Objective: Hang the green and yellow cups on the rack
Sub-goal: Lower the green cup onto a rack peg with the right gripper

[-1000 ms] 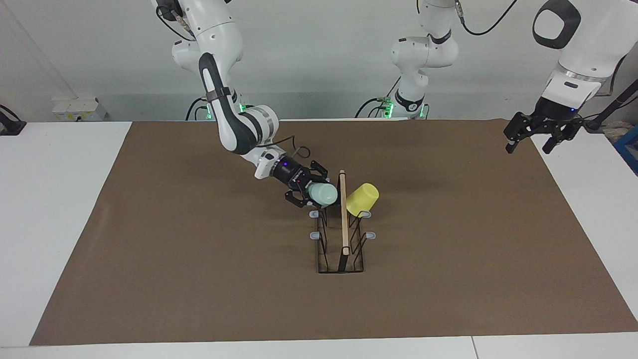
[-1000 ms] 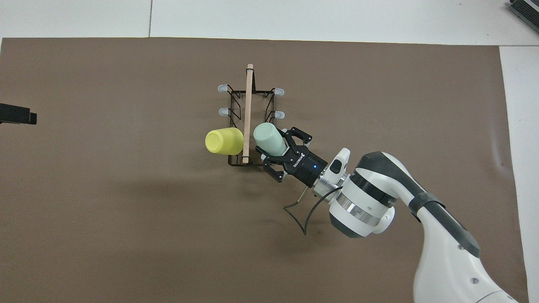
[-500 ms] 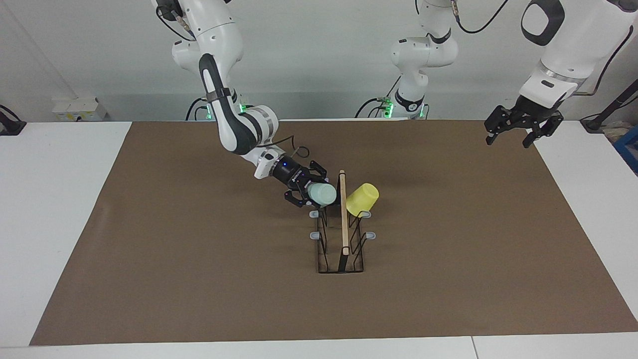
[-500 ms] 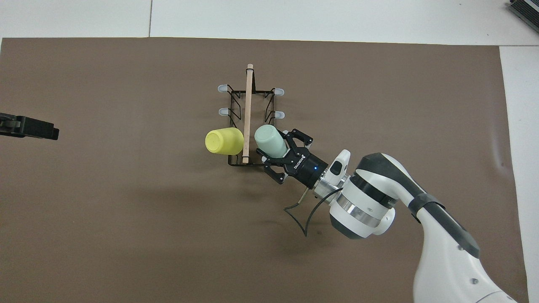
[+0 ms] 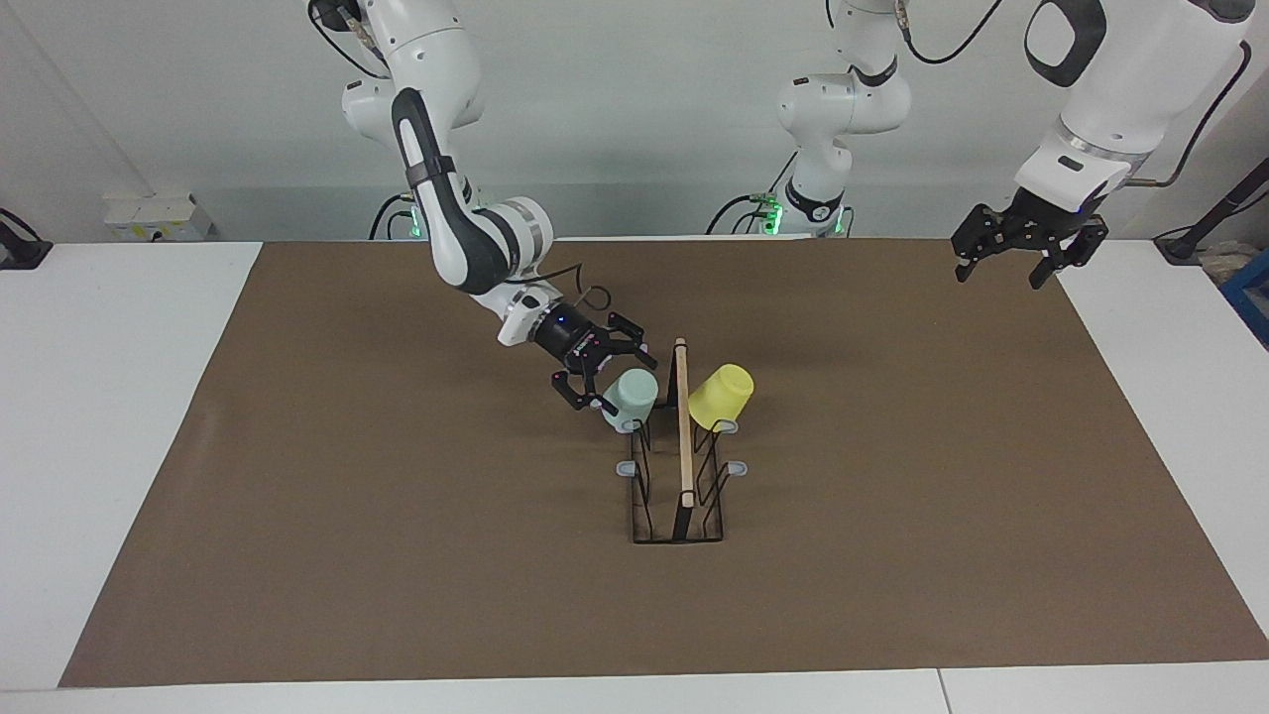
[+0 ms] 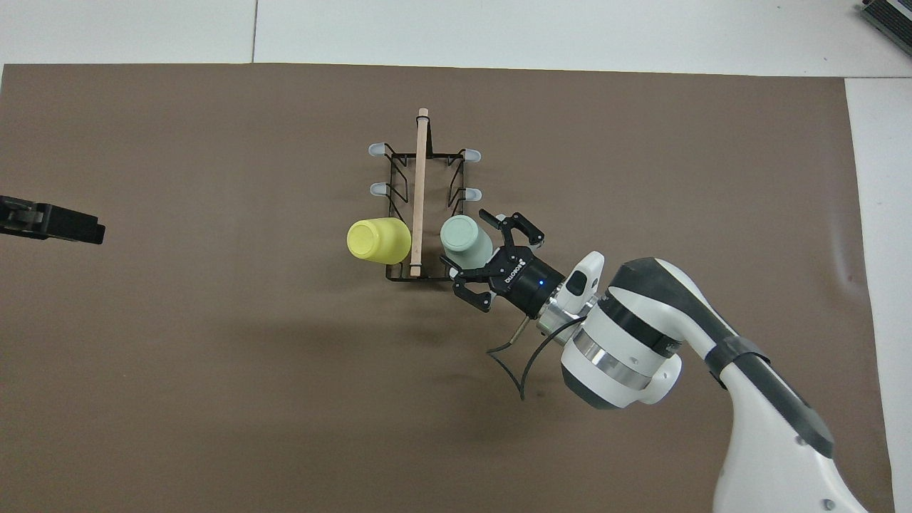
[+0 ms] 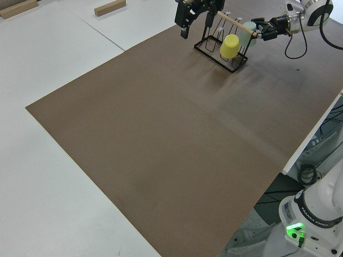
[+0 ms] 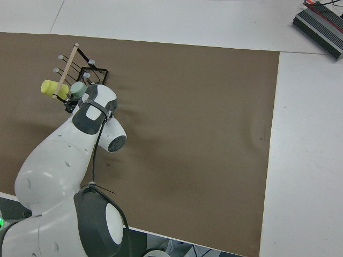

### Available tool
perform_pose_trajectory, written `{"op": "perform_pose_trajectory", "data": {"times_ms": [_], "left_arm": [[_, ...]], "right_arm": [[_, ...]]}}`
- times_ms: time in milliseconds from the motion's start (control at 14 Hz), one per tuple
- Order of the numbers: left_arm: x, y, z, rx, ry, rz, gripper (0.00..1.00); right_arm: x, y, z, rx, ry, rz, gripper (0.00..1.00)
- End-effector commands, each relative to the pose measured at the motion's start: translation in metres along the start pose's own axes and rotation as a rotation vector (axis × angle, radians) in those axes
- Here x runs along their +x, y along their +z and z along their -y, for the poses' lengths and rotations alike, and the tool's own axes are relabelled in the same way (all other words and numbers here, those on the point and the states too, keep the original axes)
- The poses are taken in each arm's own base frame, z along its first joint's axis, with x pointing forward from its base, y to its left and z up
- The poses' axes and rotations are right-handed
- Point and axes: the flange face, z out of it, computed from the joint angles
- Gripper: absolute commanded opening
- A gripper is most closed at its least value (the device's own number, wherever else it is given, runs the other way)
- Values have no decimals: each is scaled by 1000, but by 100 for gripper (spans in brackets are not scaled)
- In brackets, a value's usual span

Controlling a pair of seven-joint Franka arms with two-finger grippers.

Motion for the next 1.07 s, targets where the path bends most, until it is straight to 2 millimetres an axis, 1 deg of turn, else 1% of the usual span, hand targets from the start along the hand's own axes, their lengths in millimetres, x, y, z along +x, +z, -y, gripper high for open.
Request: {"op": "perform_pose_trajectory", "data": {"times_ms": [0, 71, 143, 214, 357, 429, 500, 571, 643, 786, 857, 929, 1000], "left_arm": [[-5, -2, -7, 13, 10, 14, 100], [-4, -2, -11, 11, 14, 11, 100], [-6, -4, -5, 8, 0, 10, 100], [-6, -4, -3, 6, -4, 10, 100], [-9, -6, 0, 5, -12, 8, 100], [-10, -4, 1, 4, -15, 14, 100], [-12, -5, 2, 5, -17, 13, 100], [-12, -5, 0, 6, -27, 10, 100], [-11, -6, 3, 7, -44, 4, 100], [-11, -4, 4, 7, -50, 14, 100], [-10, -5, -1, 8, -46, 15, 100], [-9, -4, -5, 14, -38, 17, 100], [-10, -5, -6, 13, -36, 20, 100]], "right_arm": [[37, -2, 17, -36, 33, 25, 100], [51, -2, 21, -53, 48, 54, 100], [64, -3, 24, -68, 39, 73, 100], [73, -6, 30, -80, 28, 96, 100], [91, -16, 32, -116, 15, 119, 100], [102, -22, 32, -133, -21, 134, 100], [115, -34, 29, -163, -79, 160, 100], [125, -41, 26, -179, -150, 185, 100], [130, -43, 22, -175, -218, 195, 100], [146, -44, 5, -162, -387, 209, 100], [150, -46, -4, -154, -449, 216, 100], [150, -50, -15, -153, -482, 221, 100], [149, -53, -21, -143, -510, 224, 100]]}}
